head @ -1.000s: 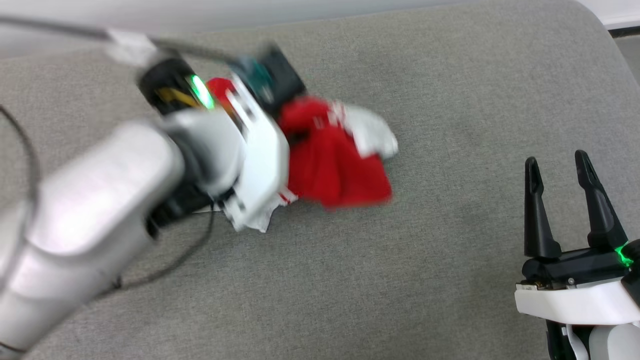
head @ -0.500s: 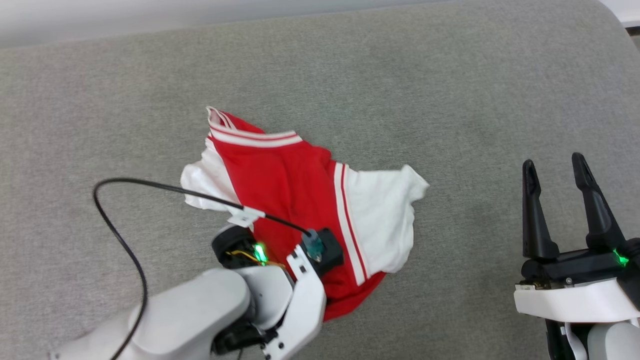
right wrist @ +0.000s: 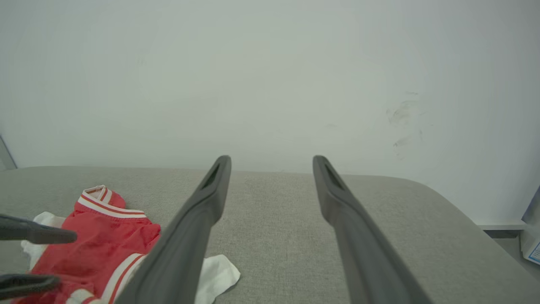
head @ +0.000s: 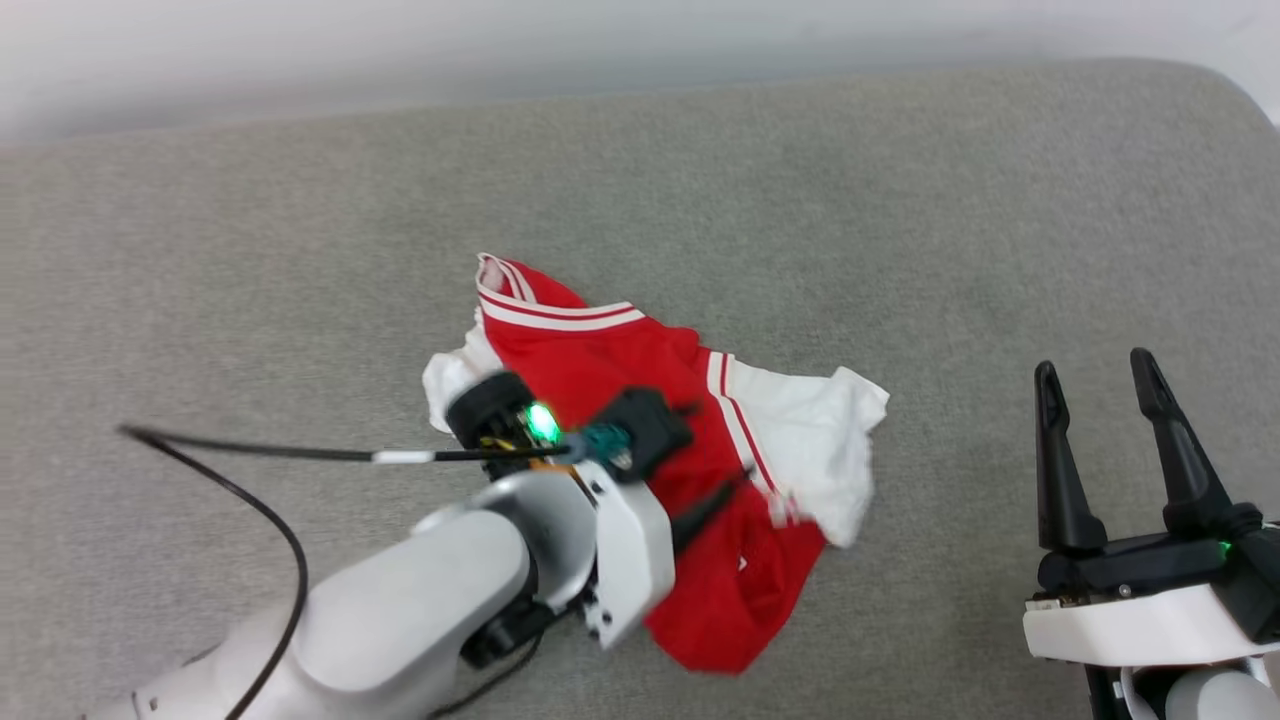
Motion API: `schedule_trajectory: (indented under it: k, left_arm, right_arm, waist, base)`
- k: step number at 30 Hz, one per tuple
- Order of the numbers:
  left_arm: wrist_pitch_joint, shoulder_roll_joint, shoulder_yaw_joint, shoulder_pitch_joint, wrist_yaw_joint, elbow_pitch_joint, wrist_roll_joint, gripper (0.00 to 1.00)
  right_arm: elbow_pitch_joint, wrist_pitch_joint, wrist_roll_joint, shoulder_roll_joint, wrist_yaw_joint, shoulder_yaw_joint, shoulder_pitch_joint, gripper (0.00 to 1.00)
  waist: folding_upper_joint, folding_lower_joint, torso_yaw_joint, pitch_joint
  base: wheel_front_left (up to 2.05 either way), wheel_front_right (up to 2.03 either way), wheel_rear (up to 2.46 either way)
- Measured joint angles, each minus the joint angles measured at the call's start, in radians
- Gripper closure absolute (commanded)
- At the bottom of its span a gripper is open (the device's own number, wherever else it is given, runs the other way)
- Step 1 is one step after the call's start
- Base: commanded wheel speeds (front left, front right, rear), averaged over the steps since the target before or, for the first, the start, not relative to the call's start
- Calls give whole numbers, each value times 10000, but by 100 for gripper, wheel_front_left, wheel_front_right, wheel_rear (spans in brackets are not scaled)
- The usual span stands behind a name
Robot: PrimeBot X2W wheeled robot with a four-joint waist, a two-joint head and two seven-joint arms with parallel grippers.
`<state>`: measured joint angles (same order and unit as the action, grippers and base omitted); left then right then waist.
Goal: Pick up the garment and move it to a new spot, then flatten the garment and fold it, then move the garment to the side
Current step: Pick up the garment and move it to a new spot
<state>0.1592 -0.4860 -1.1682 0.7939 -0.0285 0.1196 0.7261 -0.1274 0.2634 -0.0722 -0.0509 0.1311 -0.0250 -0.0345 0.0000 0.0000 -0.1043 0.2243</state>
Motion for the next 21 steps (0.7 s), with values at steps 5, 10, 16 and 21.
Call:
schedule_trajectory:
  k: [5,10,16,21]
  left_arm:
    - [-1634,-61,851,-108,1336,4,-602,0]
    - [-3375,-159,1574,-578,2671,286,-1149,0]
    - [-4102,-268,2353,-1505,3843,548,-1277,0]
    - [-4194,-274,3561,-2640,4552,86,-1570,0]
  right_arm:
    - [29,0,40,0,0,-8,124,0]
    - [61,0,56,0,0,-27,196,0]
    - [142,0,104,0,0,-104,369,0]
    - [207,0,98,0,0,-157,449,0]
  waist:
    - [0,0,277,-275]
    - [0,0,515,-446]
    - [0,0,686,-652]
    - [0,0,754,-821]
  base:
    - [0,0,0]
    - [0,0,0]
    - [0,0,0]
    - [0,0,0]
